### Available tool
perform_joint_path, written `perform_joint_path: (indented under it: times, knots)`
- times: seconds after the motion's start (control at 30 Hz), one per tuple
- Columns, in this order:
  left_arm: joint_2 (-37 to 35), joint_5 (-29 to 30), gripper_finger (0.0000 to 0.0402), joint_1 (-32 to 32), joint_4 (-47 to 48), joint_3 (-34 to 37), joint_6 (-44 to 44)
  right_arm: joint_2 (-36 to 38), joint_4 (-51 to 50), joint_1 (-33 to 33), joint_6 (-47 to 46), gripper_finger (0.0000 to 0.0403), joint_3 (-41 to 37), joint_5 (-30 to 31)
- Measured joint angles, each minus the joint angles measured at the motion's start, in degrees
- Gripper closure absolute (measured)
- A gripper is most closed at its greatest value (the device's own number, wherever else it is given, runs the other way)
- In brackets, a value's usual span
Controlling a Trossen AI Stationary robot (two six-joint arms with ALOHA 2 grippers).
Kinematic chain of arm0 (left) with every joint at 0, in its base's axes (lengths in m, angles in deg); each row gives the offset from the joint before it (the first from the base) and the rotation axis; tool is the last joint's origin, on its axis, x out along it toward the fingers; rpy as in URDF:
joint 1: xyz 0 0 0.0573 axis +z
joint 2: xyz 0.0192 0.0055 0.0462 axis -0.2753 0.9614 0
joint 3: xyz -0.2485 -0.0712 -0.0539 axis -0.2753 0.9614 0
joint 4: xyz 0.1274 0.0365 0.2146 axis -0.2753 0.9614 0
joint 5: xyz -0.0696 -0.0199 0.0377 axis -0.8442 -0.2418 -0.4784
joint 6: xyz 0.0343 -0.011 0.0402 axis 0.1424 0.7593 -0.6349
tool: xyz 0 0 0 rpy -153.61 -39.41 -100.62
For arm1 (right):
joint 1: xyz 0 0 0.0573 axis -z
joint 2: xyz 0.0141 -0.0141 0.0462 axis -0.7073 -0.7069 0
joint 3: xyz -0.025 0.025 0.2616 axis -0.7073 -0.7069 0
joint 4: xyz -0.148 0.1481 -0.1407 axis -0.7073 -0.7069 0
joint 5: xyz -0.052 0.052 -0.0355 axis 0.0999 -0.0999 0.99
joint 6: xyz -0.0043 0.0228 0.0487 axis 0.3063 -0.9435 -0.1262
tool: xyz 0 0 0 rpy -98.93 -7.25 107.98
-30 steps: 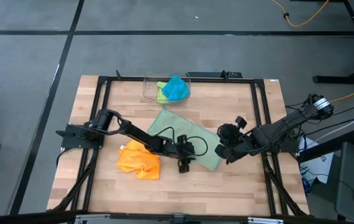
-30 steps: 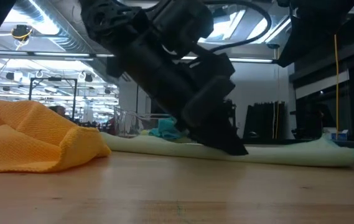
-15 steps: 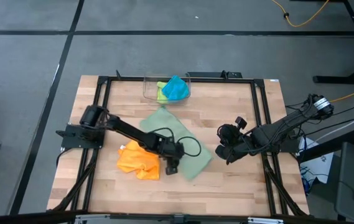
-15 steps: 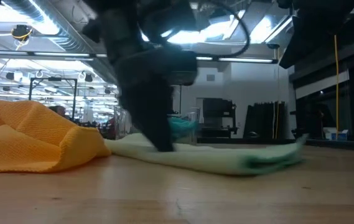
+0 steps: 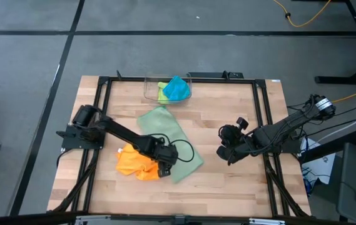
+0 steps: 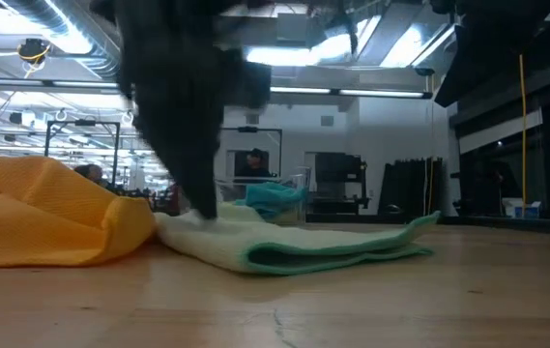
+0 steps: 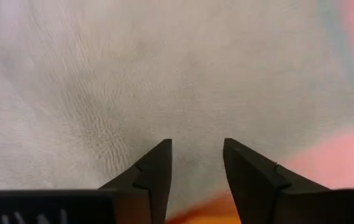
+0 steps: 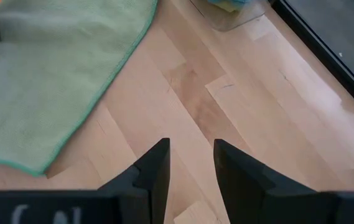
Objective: Fold microfiber towels
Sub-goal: Fold the green towel
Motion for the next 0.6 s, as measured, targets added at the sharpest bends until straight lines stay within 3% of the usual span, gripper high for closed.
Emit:
perform_joint_path:
  times: [0.3,0.6]
  knots:
    - [-10.19,0.54,0.0263,-2.71,2.59,-0.19,-0.73,-0.02,0.57,0.0,8.21,0.0276,0.0,-0.24]
    - [-12.88,0.93,0.0263,-8.2,5.77,-0.32,-7.98,-0.19,10.09,0.0,24.58,0.0276,0.0,-14.75]
